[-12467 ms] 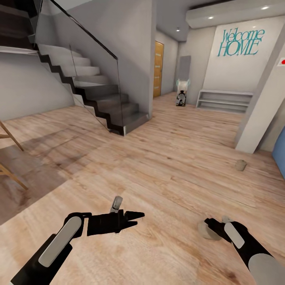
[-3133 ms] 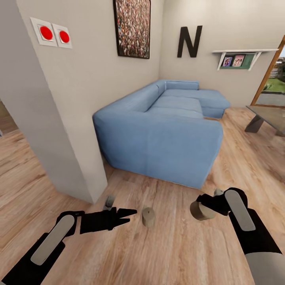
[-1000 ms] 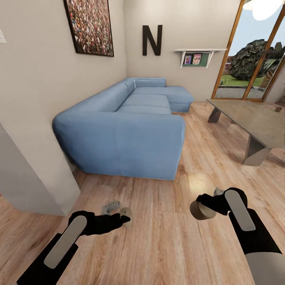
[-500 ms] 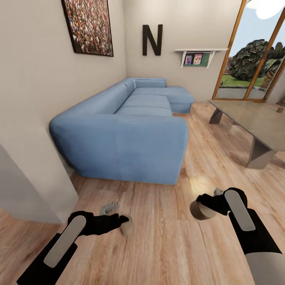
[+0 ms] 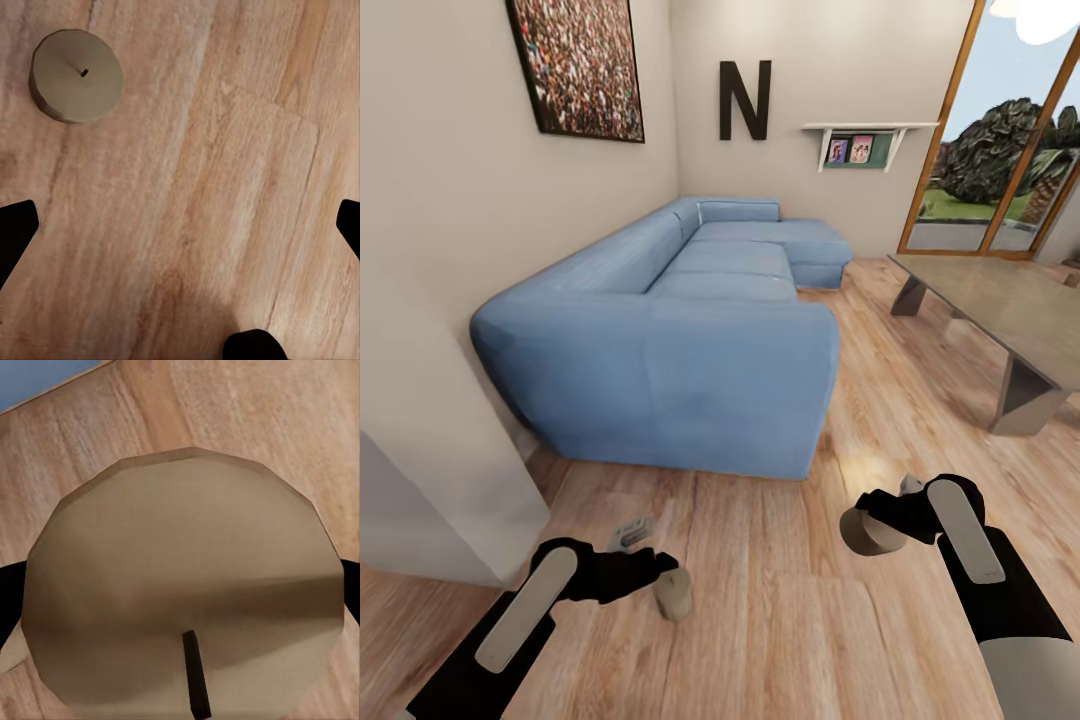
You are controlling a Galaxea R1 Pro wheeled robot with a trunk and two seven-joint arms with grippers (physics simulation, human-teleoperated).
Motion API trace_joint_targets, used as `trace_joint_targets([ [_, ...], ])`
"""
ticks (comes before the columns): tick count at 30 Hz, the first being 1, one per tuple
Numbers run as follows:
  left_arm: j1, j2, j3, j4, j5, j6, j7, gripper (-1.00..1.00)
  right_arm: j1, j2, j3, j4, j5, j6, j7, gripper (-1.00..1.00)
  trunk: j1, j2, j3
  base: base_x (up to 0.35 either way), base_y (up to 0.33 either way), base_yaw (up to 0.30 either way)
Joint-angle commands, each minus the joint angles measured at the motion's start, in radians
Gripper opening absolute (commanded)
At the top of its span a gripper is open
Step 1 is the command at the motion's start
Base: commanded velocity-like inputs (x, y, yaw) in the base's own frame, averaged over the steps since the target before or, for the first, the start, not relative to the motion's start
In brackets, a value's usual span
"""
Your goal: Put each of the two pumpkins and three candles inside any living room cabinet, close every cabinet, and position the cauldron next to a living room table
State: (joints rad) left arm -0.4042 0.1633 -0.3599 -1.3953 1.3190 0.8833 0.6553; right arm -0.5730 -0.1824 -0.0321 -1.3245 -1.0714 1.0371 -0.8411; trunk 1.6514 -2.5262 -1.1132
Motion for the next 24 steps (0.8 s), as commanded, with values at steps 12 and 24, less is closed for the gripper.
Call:
trace_joint_targets([
  [12,-0.001,0.000,0.022,0.032,0.009,-0.001,0.010,1.00,-0.001,0.000,0.000,0.000,-0.010,0.003,-0.010,-1.00,0.000,0.000,-0.001,0.131,-0.001,0.000],
  [24,-0.001,0.000,0.025,0.052,-0.017,-0.004,0.011,1.00,-0.001,0.000,0.000,0.000,-0.010,0.003,-0.010,-1.00,0.000,0.000,-0.001,0.260,-0.004,0.000],
])
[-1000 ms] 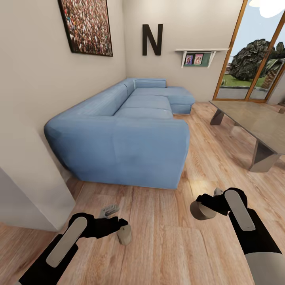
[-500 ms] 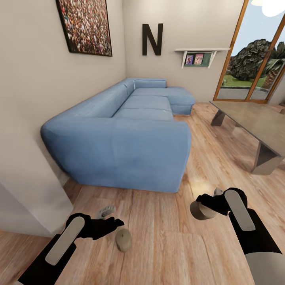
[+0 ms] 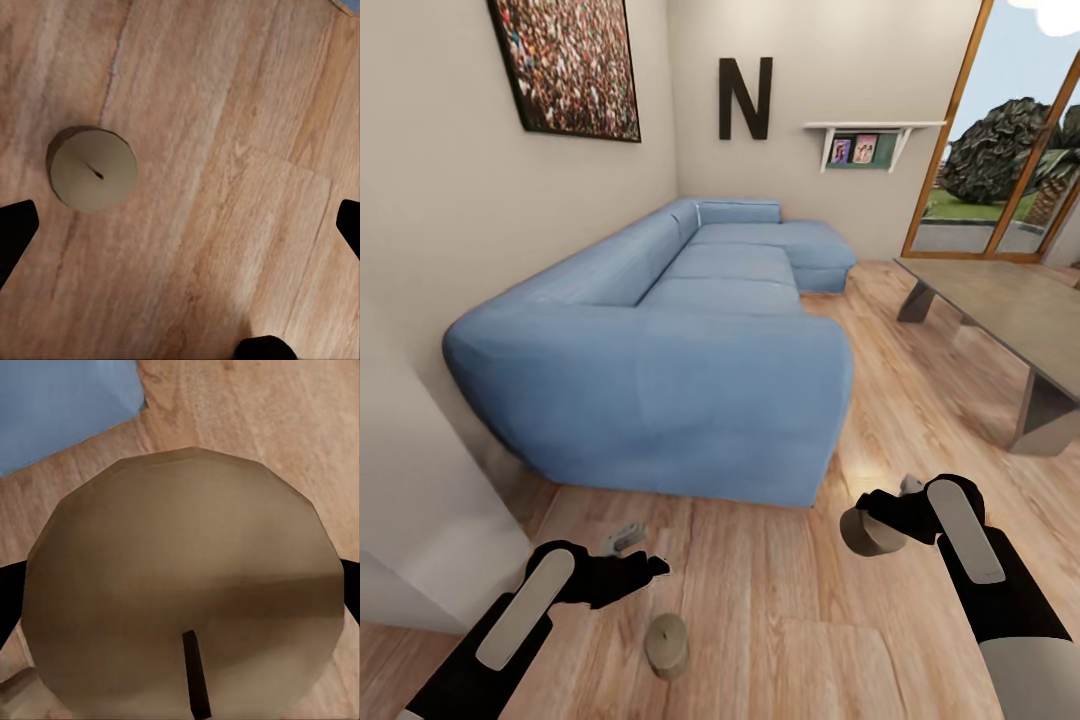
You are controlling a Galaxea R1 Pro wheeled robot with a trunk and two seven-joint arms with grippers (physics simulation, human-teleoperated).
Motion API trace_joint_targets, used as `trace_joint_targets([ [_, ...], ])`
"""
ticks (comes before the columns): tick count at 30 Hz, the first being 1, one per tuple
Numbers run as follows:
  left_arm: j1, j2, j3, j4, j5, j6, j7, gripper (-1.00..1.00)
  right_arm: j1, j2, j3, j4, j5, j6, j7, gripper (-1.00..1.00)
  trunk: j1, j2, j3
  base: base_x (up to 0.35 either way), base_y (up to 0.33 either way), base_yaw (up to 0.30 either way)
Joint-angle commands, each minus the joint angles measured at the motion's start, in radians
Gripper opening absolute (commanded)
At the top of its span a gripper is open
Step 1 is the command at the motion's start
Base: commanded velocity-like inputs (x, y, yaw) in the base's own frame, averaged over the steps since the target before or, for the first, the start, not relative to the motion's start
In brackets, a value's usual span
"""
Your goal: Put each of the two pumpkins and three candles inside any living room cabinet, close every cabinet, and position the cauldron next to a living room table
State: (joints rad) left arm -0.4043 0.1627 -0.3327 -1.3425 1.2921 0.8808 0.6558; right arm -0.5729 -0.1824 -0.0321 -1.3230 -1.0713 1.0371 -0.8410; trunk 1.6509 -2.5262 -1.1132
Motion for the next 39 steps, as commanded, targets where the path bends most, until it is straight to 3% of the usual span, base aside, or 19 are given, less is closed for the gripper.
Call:
trace_joint_targets([
  [1,-0.001,0.001,-0.002,-0.001,0.008,-0.002,0.011,1.00,-0.001,0.000,0.000,-0.001,-0.010,0.003,-0.010,-1.00,0.000,0.000,-0.001,0.301,0.103,0.000],
  [17,-0.001,-0.001,-0.002,-0.001,-0.006,-0.009,0.011,1.00,-0.001,0.000,0.000,-0.001,-0.010,0.003,-0.012,-1.00,0.000,0.000,-0.001,0.070,0.082,0.000],
  [23,-0.001,-0.002,-0.001,-0.001,-0.007,-0.010,0.011,1.00,-0.001,0.002,-0.002,0.044,-0.006,0.003,-0.011,-1.00,0.000,0.000,-0.001,0.000,0.001,0.000],
  [32,-0.001,-0.004,-0.002,-0.001,-0.007,-0.039,0.013,1.00,-0.001,-0.001,-0.002,0.052,-0.006,0.003,-0.010,-1.00,0.004,-0.002,-0.036,0.000,0.000,0.000],
  [35,-0.001,-0.023,-0.003,-0.001,-0.012,-0.040,0.036,1.00,-0.001,-0.002,-0.004,0.049,-0.007,0.002,-0.011,-1.00,0.006,-0.003,-0.047,0.000,0.000,0.000],
  [39,-0.001,-0.086,-0.003,-0.001,-0.077,-0.039,0.139,1.00,-0.001,-0.028,-0.005,0.027,-0.010,-0.006,-0.004,-1.00,0.008,-0.004,-0.063,0.000,0.000,0.000],
])
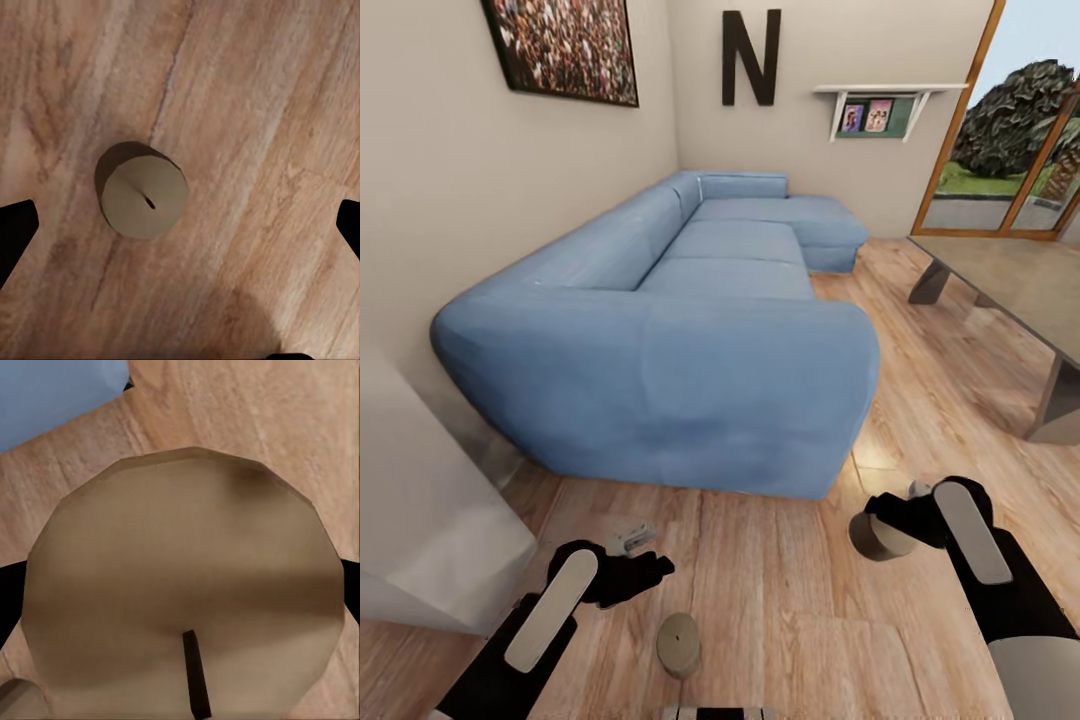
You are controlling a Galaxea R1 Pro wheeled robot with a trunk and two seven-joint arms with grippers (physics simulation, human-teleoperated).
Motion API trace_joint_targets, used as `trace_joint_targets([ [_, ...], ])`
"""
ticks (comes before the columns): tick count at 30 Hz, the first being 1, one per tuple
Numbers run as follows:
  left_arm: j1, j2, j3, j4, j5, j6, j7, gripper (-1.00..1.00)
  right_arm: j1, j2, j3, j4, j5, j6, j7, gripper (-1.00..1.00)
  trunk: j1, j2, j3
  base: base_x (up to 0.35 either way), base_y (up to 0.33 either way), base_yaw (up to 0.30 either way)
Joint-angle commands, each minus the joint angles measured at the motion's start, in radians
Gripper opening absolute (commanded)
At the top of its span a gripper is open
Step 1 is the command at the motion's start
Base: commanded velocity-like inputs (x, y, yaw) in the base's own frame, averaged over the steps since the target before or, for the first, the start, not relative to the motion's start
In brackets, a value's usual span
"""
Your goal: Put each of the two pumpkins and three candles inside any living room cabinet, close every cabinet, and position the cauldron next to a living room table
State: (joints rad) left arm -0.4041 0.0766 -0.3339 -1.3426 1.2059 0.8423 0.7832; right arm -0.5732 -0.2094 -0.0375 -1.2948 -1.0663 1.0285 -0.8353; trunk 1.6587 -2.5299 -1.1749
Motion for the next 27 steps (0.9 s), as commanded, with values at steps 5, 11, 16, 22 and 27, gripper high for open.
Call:
trace_joint_targets([
  [5,-0.001,-0.028,-0.002,0.000,-0.027,0.000,0.037,1.00,0.001,-0.070,-0.105,-0.027,-0.034,0.013,0.011,-1.00,0.002,-0.002,-0.020,0.000,0.000,0.000],
  [11,-0.001,-0.031,-0.002,0.000,-0.029,0.001,0.039,1.00,0.001,-0.086,-0.117,-0.017,-0.149,0.017,0.068,-1.00,0.005,-0.003,-0.044,0.000,0.000,0.000],
  [16,-0.001,-0.031,-0.002,0.000,-0.029,0.002,0.039,1.00,0.001,-0.137,-0.006,0.013,-0.226,0.017,0.265,-1.00,0.007,-0.004,-0.063,0.000,0.000,0.000],
  [22,-0.001,-0.046,-0.003,-0.001,-0.029,0.002,0.040,1.00,0.001,-0.194,0.069,0.079,-0.232,0.015,0.580,-1.00,0.010,-0.006,-0.086,0.000,0.000,0.000],
  [27,-0.001,-0.054,-0.005,-0.001,-0.031,0.001,0.041,1.00,0.001,-0.201,0.074,0.081,-0.228,0.014,0.629,-1.00,0.012,-0.007,-0.105,0.000,0.000,0.000],
])
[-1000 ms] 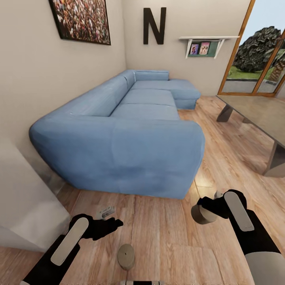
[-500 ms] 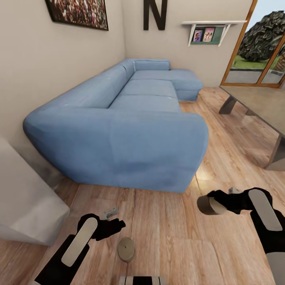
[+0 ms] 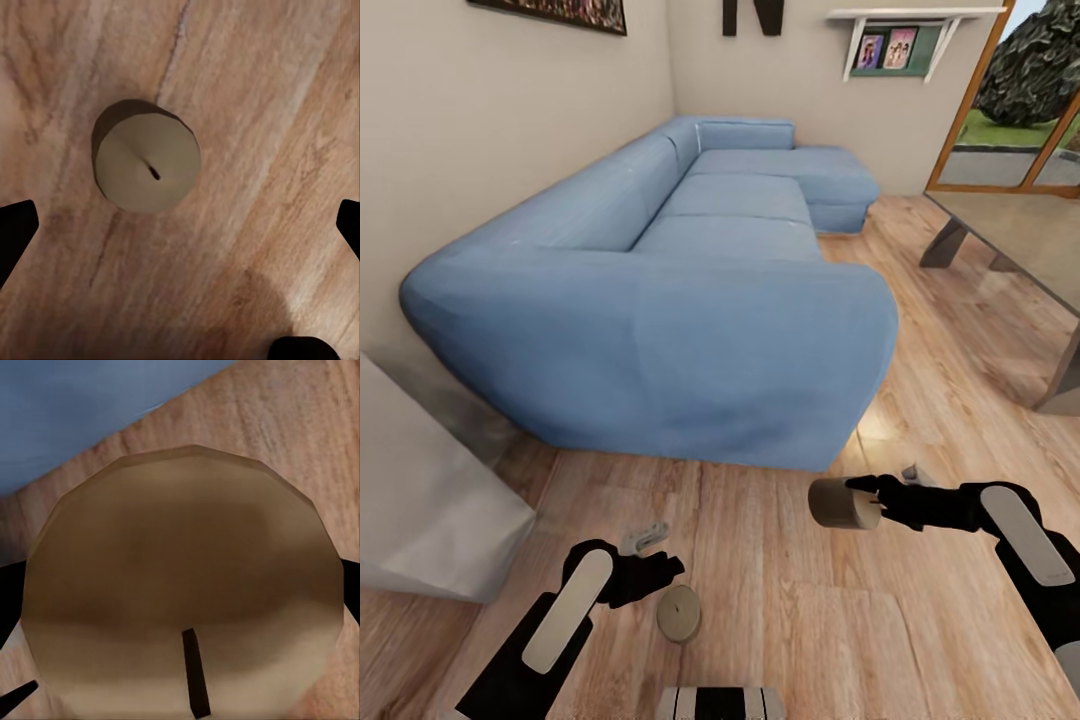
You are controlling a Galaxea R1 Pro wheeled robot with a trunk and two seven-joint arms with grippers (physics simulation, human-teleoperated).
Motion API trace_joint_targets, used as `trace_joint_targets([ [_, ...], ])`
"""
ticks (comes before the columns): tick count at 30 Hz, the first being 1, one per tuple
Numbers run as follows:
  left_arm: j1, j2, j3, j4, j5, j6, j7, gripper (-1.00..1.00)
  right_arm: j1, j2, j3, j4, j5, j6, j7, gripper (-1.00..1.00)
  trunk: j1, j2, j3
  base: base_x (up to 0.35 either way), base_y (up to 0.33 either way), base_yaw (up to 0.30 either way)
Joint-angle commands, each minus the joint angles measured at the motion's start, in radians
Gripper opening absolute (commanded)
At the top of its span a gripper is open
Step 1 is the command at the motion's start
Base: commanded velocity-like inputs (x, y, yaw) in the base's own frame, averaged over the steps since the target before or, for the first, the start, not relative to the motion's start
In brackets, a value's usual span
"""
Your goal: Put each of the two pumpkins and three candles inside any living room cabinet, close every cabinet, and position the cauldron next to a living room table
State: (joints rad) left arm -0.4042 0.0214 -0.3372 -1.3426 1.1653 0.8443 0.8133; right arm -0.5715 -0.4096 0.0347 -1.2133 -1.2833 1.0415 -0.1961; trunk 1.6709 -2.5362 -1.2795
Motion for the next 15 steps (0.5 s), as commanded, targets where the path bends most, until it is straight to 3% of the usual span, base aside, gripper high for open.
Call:
trace_joint_targets([
  [1,-0.001,0.001,-0.003,-0.001,0.009,-0.001,0.010,1.00,-0.001,-0.001,0.002,-0.001,-0.010,-0.002,-0.008,-1.00,0.000,-0.001,-0.005,0.000,0.000,0.000],
  [11,-0.001,0.000,-0.009,-0.001,0.004,-0.002,0.010,1.00,-0.001,-0.001,0.003,0.002,-0.008,-0.012,-0.003,-1.00,0.005,-0.003,-0.043,0.000,0.000,0.000],
  [15,-0.001,0.000,-0.009,-0.001,0.002,-0.002,0.010,1.00,-0.001,-0.001,0.003,-0.006,-0.007,-0.011,0.033,-1.00,0.006,-0.004,-0.059,0.000,0.000,0.000],
])
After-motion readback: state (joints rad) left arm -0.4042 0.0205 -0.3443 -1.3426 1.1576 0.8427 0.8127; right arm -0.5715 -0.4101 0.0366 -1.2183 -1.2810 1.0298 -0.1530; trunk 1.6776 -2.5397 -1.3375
